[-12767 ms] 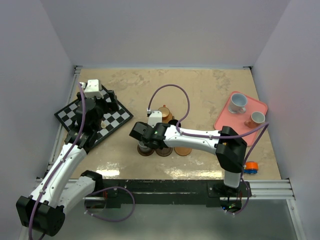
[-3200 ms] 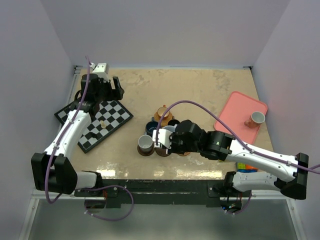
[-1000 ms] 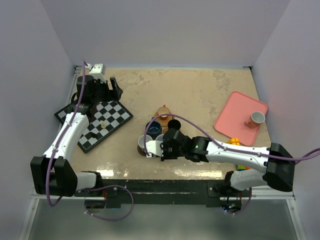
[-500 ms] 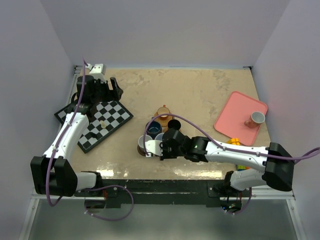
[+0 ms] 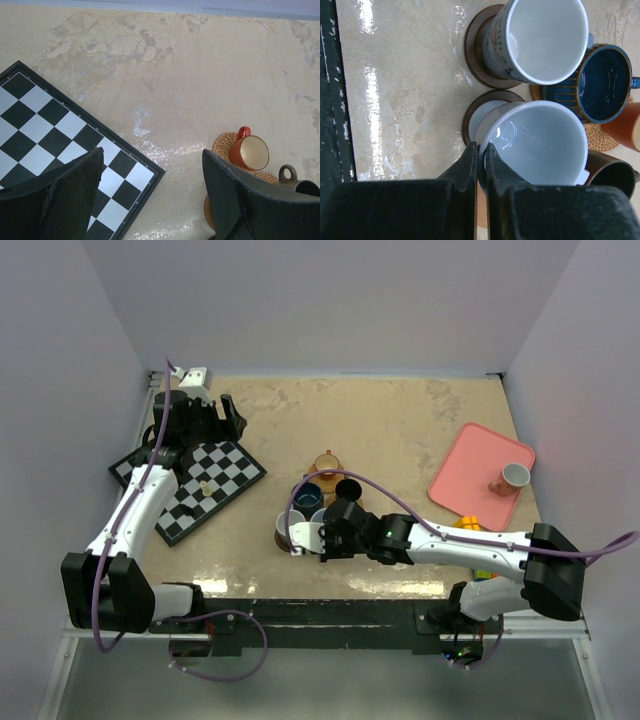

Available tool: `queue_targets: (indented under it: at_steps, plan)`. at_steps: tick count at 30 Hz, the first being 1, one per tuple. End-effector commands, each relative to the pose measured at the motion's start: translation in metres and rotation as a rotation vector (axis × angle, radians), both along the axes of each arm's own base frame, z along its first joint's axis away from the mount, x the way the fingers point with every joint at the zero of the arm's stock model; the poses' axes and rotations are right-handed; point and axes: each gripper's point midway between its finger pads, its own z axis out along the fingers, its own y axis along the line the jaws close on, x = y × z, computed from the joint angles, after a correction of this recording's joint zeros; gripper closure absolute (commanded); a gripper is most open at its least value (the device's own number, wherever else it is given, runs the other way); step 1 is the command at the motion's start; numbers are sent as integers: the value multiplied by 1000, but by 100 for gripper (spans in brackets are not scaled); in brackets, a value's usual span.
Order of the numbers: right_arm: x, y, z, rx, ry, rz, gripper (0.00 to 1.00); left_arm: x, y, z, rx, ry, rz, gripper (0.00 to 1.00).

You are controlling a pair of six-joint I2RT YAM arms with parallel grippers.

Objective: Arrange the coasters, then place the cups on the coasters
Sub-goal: Place the cup on the coaster.

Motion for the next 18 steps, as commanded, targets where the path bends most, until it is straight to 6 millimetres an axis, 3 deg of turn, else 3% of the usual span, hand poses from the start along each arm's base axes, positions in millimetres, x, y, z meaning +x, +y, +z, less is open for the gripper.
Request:
queue_targets:
  at_steps: [1, 18]
  plan:
    - [14, 16, 22, 87, -83, -5, 100, 4, -1, 7, -12, -41, -11, 16]
    - [18, 15, 15, 75, -86, -18, 100, 4, -1, 7, -14, -39, -15, 16]
